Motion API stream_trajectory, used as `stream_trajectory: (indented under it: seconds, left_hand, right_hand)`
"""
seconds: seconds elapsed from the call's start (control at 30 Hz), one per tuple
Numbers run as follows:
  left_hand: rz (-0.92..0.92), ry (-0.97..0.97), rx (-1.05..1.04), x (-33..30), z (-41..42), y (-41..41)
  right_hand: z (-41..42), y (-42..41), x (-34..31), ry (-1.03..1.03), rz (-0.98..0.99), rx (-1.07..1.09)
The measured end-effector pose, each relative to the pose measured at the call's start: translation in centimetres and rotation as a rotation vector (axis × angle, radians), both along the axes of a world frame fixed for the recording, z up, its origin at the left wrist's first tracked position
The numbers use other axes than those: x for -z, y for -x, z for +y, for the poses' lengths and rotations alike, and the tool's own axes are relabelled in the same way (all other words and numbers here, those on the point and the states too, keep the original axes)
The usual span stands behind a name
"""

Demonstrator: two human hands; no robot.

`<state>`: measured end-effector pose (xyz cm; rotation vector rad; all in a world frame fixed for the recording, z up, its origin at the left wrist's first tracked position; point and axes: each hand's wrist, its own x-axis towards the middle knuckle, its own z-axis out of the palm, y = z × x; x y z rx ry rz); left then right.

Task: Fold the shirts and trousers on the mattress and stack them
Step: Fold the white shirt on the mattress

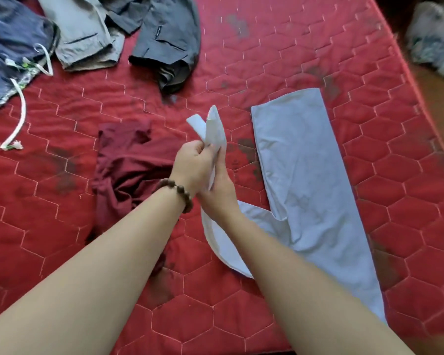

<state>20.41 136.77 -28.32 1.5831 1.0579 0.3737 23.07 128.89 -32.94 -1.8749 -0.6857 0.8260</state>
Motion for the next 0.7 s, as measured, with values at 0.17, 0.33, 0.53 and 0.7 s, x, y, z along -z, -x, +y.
stream_trajectory:
  seconds: [0.17,0.33,0.53,0.7]
  left_hand:
    - [-0.098,-0.044,0.294,-1.7,-6.5,-3.0]
    - [0.163,-0.133,0.279,5.7,-15.7,-2.4]
    - [0.665,-0.246,0.363,15.1,-26.2,-2.8]
    - [0.823,-0.278,0.260,17.8,-29.5,-4.5]
  right_hand:
    - [-3.5,-7.6,-4.1,-0.222,0.474,0.530]
    - [-11.5,-17.1,-5.1,-0.377,0.806,0.491]
    - [-20.4,-27.2,-4.8,-0.454,0.872,0.397]
    - [-27.5,-34.0,0.3,-0.281,0.763,0.528]
